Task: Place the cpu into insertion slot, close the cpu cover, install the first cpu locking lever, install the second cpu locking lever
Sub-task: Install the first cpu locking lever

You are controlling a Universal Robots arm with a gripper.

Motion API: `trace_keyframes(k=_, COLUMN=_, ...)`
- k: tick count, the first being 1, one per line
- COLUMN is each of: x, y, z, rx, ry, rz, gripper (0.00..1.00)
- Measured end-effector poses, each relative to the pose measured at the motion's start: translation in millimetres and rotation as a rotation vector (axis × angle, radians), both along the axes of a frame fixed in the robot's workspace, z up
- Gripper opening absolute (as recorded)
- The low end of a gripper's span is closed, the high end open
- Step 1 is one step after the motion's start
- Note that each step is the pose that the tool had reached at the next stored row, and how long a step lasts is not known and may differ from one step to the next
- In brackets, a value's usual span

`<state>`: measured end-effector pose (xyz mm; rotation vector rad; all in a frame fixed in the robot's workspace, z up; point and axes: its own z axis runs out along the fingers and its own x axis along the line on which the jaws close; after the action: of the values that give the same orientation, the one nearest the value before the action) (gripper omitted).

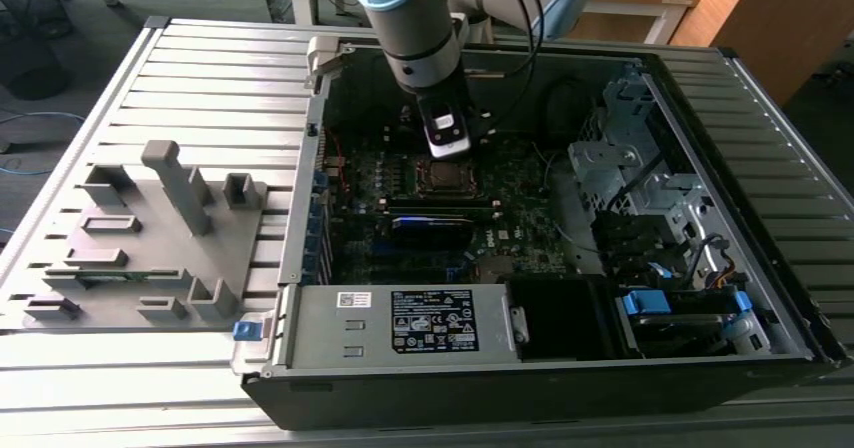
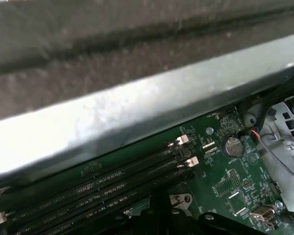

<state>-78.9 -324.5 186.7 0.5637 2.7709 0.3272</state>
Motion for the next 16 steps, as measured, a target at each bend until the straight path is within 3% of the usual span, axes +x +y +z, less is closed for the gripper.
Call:
trace_keyframes(k=2, x=0.1, y=0.0, z=-0.4, rx=0.0098, ry=-0.0001, rz=0.000, gripper=0.11)
trace_keyframes(k=5, x=0.1, y=0.2, z=0.7, rx=0.0104, ry=-0.0001, rz=0.000, gripper=0.11)
trace_keyframes(k=16, x=0.1, y=0.1, z=21.1, rx=0.0083, ry=-0.0001, rz=0.000, gripper=0.11)
